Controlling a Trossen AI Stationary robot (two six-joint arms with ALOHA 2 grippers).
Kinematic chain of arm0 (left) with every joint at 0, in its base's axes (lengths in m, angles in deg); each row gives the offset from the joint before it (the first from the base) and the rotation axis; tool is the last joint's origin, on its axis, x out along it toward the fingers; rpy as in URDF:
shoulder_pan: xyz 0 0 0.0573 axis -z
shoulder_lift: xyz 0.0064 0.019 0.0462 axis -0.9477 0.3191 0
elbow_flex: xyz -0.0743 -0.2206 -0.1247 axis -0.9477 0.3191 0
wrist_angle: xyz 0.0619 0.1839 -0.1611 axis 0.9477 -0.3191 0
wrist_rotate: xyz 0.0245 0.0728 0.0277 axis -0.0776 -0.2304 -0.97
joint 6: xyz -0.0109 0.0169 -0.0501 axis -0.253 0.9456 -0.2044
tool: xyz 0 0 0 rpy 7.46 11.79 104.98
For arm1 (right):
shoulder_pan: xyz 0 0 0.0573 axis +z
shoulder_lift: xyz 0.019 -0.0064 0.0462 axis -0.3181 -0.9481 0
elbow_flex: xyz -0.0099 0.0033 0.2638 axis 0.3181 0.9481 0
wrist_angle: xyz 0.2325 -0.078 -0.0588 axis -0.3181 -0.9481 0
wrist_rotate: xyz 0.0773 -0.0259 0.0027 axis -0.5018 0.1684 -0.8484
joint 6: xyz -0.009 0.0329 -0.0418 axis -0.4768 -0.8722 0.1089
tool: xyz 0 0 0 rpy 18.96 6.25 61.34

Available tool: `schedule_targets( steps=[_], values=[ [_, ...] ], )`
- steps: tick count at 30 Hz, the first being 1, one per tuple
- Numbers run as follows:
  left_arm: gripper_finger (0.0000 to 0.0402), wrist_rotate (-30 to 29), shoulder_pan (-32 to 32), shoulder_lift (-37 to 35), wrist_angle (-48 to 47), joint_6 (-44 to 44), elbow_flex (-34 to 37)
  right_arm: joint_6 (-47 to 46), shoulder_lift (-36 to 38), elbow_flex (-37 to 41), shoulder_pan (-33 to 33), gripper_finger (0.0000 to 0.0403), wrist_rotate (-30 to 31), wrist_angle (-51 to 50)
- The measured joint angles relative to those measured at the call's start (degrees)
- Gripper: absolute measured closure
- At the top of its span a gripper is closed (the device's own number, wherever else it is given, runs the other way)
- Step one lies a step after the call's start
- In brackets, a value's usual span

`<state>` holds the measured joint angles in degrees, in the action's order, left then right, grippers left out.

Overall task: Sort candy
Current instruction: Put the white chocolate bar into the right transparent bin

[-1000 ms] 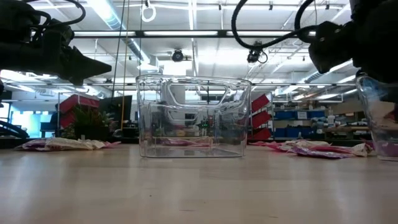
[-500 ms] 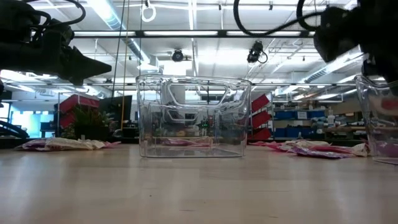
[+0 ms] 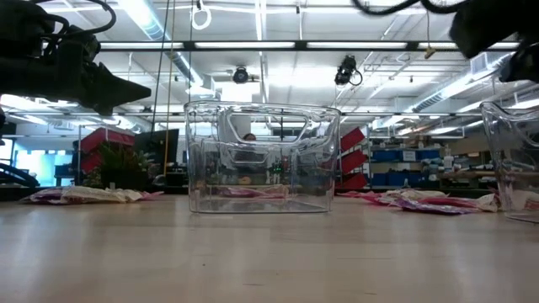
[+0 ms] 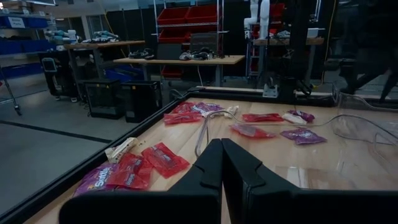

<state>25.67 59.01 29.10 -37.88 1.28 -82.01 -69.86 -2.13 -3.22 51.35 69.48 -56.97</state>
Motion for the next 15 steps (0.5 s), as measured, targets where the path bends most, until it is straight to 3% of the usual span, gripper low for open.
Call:
schedule_targets(
  steps=[4,10,15],
  values=[
    [0.0396,0.02,0.00,0.00,0.02,0.00,0.00,-1.93,0.00,0.00,3.18,0.0237,0.05,4.26],
    [0.0396,0.02,0.00,0.00,0.02,-0.02,0.00,-6.53,-0.05,1.86,6.79,0.0384,-1.60,4.03],
    [0.0396,0.04,0.00,-0.01,0.04,-0.02,0.00,-10.98,-0.11,6.61,9.72,0.0382,-6.28,5.87]
  ],
)
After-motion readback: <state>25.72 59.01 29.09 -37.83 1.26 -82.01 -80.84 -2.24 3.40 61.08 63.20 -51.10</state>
